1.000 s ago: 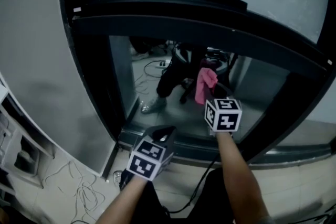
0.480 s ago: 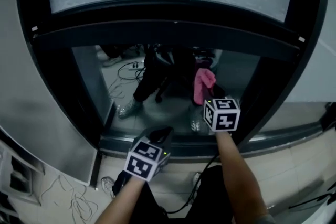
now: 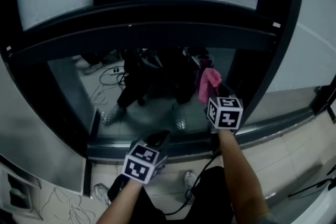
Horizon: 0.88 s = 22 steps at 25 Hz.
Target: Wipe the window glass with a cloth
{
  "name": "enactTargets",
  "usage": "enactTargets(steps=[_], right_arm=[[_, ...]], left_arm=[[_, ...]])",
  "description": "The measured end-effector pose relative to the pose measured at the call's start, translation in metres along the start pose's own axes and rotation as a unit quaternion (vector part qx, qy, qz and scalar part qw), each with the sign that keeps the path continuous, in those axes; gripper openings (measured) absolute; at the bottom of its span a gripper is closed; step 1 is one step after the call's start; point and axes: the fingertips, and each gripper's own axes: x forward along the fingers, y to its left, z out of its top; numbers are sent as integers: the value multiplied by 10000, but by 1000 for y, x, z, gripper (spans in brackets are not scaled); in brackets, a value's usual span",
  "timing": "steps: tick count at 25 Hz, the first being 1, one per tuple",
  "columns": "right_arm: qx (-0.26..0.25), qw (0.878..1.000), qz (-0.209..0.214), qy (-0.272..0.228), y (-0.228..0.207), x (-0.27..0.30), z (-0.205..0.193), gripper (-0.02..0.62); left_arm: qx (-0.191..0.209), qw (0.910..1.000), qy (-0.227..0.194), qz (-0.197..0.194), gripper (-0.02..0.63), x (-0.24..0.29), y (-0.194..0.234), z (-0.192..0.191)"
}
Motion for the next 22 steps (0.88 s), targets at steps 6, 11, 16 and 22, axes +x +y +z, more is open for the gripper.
enactTargets(steps=[6,11,16,22], right_arm=[[107,9970,-768,62,-57,-7,-10,63],[228,9878,-1539,87,-97,-20,-22,63],[418,9796,-1944,281,-115,-25,-45,63],[534,9747,-2097,557,-123,-20,-75,63]], left_arm=[[39,9997,100,-213,2,24,-17,-1],[22,9990,181,-397,2,42,-29,-6],[-49,9982,266,-529,2,56,-36,-15],[-186,9977,360,-541,2,63,-31,-33]])
